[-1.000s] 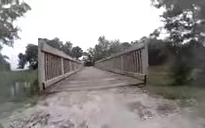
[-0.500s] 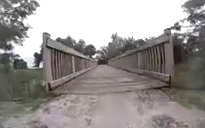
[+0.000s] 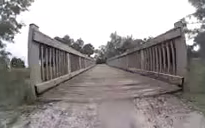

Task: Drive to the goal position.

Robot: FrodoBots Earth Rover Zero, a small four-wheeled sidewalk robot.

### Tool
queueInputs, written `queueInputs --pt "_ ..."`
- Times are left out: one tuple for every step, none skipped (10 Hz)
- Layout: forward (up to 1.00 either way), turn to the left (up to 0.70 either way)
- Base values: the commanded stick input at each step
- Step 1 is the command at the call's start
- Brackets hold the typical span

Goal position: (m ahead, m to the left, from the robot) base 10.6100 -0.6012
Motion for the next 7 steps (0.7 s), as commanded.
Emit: queueInputs --pt "0.7 0.0" --pt "0.7 0.0" --pt "0.7 0.0" --pt "0.7 0.0" --pt "0.7 0.0" --pt "0.7 0.0" --pt "0.7 0.0"
